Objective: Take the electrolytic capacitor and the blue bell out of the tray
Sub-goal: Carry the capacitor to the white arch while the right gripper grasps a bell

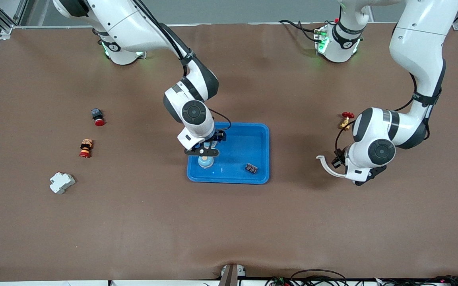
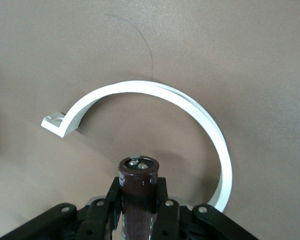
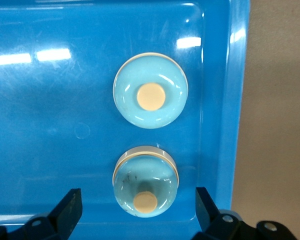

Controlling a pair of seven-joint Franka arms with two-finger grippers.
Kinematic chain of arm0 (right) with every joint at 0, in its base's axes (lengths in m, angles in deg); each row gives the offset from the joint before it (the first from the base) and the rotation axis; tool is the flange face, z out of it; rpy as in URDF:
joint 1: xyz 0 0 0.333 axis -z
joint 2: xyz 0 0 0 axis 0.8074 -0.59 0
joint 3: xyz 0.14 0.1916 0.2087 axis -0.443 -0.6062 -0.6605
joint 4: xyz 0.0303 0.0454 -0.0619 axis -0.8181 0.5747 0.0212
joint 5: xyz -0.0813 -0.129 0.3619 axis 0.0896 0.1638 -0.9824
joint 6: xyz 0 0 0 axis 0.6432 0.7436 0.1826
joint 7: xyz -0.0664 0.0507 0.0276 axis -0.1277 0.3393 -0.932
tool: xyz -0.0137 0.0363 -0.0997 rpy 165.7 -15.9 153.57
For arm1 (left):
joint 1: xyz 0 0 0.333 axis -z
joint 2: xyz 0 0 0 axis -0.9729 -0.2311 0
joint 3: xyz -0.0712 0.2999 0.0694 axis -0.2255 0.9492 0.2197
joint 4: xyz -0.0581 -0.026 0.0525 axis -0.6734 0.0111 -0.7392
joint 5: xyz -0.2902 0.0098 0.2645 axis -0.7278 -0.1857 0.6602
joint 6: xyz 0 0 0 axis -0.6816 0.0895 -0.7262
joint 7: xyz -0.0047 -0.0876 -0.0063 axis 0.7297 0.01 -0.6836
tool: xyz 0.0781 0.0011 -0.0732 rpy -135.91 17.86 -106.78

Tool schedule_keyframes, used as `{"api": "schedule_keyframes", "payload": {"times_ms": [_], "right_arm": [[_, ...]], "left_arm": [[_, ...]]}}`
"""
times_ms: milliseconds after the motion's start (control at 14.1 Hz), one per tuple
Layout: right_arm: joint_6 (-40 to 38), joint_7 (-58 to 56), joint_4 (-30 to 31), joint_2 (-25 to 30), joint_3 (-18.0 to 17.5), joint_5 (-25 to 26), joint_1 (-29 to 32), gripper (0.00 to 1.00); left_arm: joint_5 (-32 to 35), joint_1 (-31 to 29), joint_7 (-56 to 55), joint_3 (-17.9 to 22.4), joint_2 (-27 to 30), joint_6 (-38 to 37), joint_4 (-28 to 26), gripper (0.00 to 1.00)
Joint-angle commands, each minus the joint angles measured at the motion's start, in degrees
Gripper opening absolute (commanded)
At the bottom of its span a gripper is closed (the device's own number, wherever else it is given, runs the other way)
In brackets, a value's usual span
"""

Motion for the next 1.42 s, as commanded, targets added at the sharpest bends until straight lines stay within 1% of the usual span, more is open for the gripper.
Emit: {"api": "schedule_keyframes", "payload": {"times_ms": [0, 496, 709, 780, 851, 922, 993, 1206, 1277, 1348], "right_arm": [[0.45, 0.17, -0.40, -1.03, 0.26, -0.07, -1.07, 1.00], [1.07, 0.08, -0.22, -1.73, 0.26, -0.07, -1.07, 1.00], [1.86, 0.08, -0.22, -2.26, 0.26, -0.07, -0.98, 1.00], [1.95, 0.08, -0.22, -2.35, 0.26, 0.02, -1.06, 1.00], [2.04, 0.08, -0.22, -2.70, 0.26, 0.02, -0.98, 1.00], [2.30, 0.08, -0.22, -2.79, 0.26, 0.02, -0.98, 1.00], [2.39, 0.08, -0.22, -2.88, 0.26, 0.02, -0.98, 1.00], [2.30, 0.08, -0.22, -2.88, 0.26, 0.02, -0.98, 1.00], [2.21, 0.08, -0.22, -2.88, 0.26, 0.02, -0.98, 0.97], [2.21, 0.08, -0.22, -2.88, 0.26, 0.02, -0.89, 0.80]], "left_arm": [[2.01, -0.91, 0.84, -0.38, -0.19, 0.66, -0.17, 0.00], [2.01, -0.91, 0.76, -0.38, -1.77, 0.66, 0.36, 0.01], [2.01, -0.91, 0.76, -0.38, -1.86, 0.66, 0.36, 0.25], [2.01, -0.91, 0.76, -0.38, -1.86, 0.58, 0.36, 0.40], [2.01, -0.91, 0.67, -0.38, -1.77, 0.57, 0.36, 0.62], [2.01, -0.91, 0.76, -0.38, -1.77, 0.49, 0.45, 0.94], [2.01, -0.91, 0.76, -0.38, -1.69, 0.49, 0.45, 1.00], [2.01, -0.91, 0.32, -0.38, -1.16, -0.22, 1.41, 1.00], [2.01, -0.74, 0.23, -0.29, -0.98, -0.30, 1.67, 1.00], [2.01, -0.48, 0.05, -0.21, -0.20, -0.57, 2.03, 1.00]]}}
